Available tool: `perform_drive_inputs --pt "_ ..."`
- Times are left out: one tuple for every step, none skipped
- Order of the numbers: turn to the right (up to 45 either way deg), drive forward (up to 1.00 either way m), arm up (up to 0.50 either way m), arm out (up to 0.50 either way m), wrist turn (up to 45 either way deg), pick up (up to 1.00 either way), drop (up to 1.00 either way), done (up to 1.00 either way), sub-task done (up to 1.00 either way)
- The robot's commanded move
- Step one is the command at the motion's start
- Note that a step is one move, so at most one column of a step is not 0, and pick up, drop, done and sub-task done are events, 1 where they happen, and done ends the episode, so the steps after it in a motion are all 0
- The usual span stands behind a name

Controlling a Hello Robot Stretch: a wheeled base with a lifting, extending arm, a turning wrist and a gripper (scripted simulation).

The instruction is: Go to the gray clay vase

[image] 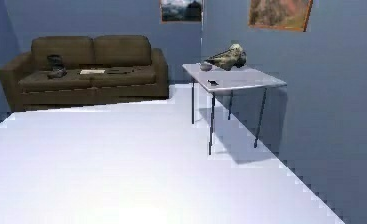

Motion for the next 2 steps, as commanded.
perform_drive_inputs --pt "0.0 1.0 0.0 0.0 0.0 0.0 0.0 0.0 0.0" --pt "0.0 0.45 0.0 0.0 0.0 0.0 0.0 0.0 0.0"
